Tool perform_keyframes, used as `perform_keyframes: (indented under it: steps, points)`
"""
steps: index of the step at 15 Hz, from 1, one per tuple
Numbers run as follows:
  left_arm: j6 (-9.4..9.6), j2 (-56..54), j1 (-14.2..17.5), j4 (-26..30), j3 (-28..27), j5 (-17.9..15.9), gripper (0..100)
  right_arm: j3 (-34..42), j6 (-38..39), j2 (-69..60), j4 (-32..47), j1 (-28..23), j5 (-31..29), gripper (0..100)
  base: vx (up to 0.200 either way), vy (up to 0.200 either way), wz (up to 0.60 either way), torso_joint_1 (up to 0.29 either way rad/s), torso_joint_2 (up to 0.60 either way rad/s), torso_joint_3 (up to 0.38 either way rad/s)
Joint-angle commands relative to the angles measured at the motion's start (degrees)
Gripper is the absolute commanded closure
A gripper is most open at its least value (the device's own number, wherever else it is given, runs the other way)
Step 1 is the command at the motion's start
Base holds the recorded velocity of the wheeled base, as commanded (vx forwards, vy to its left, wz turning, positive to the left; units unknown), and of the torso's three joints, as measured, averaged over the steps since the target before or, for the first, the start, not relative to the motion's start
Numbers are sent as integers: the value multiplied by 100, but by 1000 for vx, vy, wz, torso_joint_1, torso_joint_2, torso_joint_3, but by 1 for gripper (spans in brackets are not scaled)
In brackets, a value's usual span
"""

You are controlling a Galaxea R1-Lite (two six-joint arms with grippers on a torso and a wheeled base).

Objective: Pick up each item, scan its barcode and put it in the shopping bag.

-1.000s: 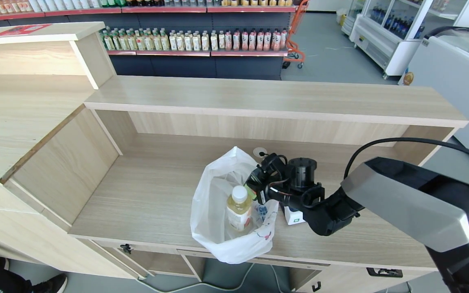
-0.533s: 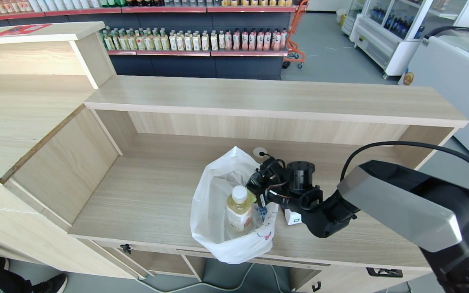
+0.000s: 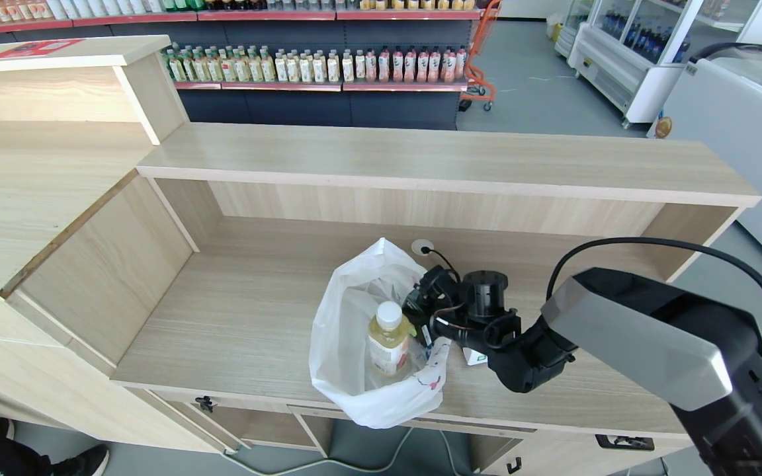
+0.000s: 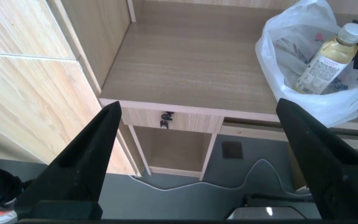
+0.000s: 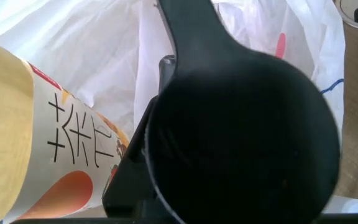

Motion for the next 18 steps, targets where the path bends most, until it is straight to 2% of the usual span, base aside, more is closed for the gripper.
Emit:
perform_keyframes:
  steps: [1, 2, 3, 8, 13, 16, 18]
  points:
    - [-4, -2, 0, 0, 0, 2, 0, -10, 1, 70, -9, 4, -14, 100, 0, 0, 0, 0, 0, 0]
    - [-4, -2, 0, 0, 0, 2, 0, -1, 1, 79, -9, 4, -14, 100, 0, 0, 0, 0, 0, 0]
    - [-4, -2, 0, 0, 0, 2, 0, -10, 1, 96, -18, 4, -14, 0, 0, 0, 0, 0, 0, 0]
    - [-4, -2, 0, 0, 0, 2, 0, -62, 133, 17, -132, -14, -5, 0, 0, 0, 0, 0, 0, 0]
    - [-4, -2, 0, -9, 0, 2, 0, -115, 467, -651, -115, -155, 21, 0, 0, 0, 0, 0, 0, 0]
    - [-4, -2, 0, 0, 0, 2, 0, 157, 1214, -1591, 44, -155, -31, 0, 0, 0, 0, 0, 0, 0]
    - [-4, -2, 0, 0, 0, 2, 0, 606, 1706, -2681, 650, -120, -436, 0, 0, 0, 0, 0, 0, 0]
